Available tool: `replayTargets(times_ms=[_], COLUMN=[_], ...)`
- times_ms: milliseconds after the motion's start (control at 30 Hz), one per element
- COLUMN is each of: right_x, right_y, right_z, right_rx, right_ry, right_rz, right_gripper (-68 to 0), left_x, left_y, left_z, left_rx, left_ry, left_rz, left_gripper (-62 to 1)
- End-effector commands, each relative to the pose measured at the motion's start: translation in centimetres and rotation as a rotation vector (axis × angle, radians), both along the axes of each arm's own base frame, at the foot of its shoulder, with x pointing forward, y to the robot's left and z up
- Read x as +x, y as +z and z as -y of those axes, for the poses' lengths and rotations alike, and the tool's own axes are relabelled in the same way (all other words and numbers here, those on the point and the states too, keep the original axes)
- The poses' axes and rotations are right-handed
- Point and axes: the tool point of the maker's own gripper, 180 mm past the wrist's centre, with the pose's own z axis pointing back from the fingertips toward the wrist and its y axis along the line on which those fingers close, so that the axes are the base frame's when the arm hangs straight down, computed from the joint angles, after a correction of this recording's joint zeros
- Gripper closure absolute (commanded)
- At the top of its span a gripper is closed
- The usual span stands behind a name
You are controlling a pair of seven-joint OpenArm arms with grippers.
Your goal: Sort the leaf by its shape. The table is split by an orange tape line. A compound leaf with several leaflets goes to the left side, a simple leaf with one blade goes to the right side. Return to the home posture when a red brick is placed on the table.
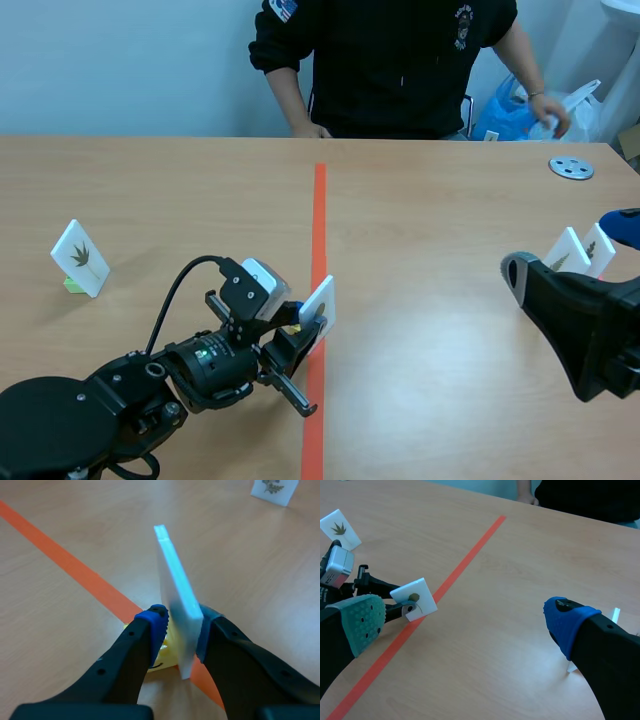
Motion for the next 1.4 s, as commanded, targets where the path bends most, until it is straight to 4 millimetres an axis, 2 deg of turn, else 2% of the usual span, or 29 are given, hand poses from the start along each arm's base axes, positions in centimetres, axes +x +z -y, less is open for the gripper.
replayTargets(times_ms=[0, 67, 167, 333, 533, 633, 767, 1033, 1200, 1367], right_x=[0.4, 0.4, 0.4, 0.4, 0.4, 0.4, 0.4, 0.4, 0.4, 0.5], right_y=[0.9, 0.9, 0.9, 0.9, 0.9, 0.9, 0.9, 0.9, 0.9, 1.0], right_z=[0.2, 0.2, 0.2, 0.2, 0.2, 0.2, 0.2, 0.2, 0.2, 0.2], right_rx=[0.021, 0.021, 0.021, 0.022, 0.023, 0.023, 0.023, 0.023, 0.023, 0.026], right_ry=[-0.011, -0.011, -0.011, -0.011, -0.011, -0.011, -0.011, -0.011, -0.011, -0.012], right_rz=[0.032, 0.032, 0.032, 0.034, 0.035, 0.036, 0.036, 0.036, 0.036, 0.036], right_gripper=[-67.9, -67.9, -67.9, -67.9, -67.9, -67.9, -67.9, -67.9, -67.9, -67.9], left_x=[0.8, 0.8, 0.6, 0.0, -0.6, -0.1, 1.5, 4.9, 5.1, 5.2], left_y=[1.4, 1.4, 1.5, 1.3, 3.7, 5.0, 5.6, 6.4, 5.5, 4.2], left_z=[0.4, 0.4, 0.3, 0.0, -0.7, -1.8, -5.2, -13.8, -18.0, -20.7], left_rx=[-0.044, -0.044, -0.053, -0.067, -0.153, -0.159, -0.139, -0.114, -0.093, -0.069], left_ry=[0.015, 0.015, 0.014, 0.022, 0.076, 0.136, 0.281, 0.575, 0.688, 0.75], left_rz=[0.036, 0.036, 0.042, 0.027, 0.007, 0.009, 0.008, 0.045, 0.028, 0.023], left_gripper=[-13.0, -11.4, -4.7, -4.6, -4.6, -4.6, -4.6, -4.6, -4.6, -4.6])
